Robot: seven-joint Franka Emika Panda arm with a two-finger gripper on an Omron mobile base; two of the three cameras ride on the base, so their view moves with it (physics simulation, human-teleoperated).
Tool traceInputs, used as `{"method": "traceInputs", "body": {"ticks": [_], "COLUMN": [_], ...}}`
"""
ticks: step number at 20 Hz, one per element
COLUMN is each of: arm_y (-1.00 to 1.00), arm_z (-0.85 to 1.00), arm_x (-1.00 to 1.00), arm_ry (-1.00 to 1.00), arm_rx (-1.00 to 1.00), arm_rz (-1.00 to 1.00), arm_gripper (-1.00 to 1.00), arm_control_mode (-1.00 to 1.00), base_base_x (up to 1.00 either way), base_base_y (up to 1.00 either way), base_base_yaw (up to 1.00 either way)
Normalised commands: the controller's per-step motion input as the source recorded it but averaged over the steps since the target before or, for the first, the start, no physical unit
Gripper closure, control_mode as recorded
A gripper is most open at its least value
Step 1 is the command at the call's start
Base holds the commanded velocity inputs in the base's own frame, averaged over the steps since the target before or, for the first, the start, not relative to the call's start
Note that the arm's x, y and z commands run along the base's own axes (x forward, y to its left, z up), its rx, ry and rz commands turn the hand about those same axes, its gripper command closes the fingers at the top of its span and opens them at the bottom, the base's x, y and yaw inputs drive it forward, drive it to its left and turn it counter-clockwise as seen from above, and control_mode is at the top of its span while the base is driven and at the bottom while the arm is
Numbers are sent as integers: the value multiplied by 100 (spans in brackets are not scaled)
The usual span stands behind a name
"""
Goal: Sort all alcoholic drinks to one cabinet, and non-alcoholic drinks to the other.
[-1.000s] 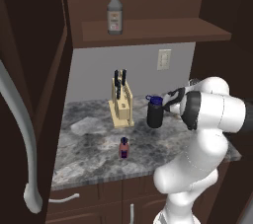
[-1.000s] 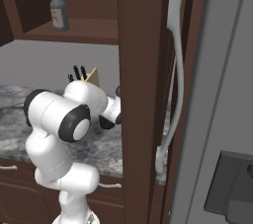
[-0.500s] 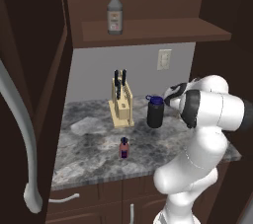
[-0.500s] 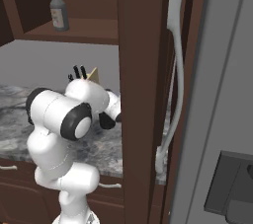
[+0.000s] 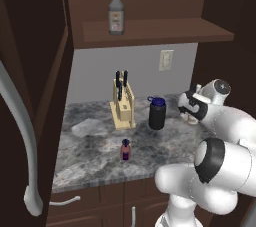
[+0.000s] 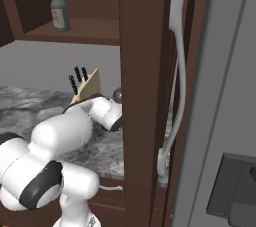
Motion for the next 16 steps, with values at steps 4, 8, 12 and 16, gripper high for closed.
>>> {"method": "traceInputs", "body": {"ticks": [4, 8, 12, 16], "arm_y": [37, 16, 21, 24], "arm_z": [100, 100, 100, 90], "arm_x": [-79, -94, -92, -84], "arm_ry": [7, 8, 10, 1], "arm_rx": [0, 1, 0, 0], "arm_rz": [0, 0, 0, 0], "arm_gripper": [100, 100, 100, 100], "arm_control_mode": [-100, -100, -100, -100], "base_base_x": [0, 0, 0, 0], "base_base_y": [0, 0, 0, 0], "base_base_yaw": [0, 0, 0, 0]}}
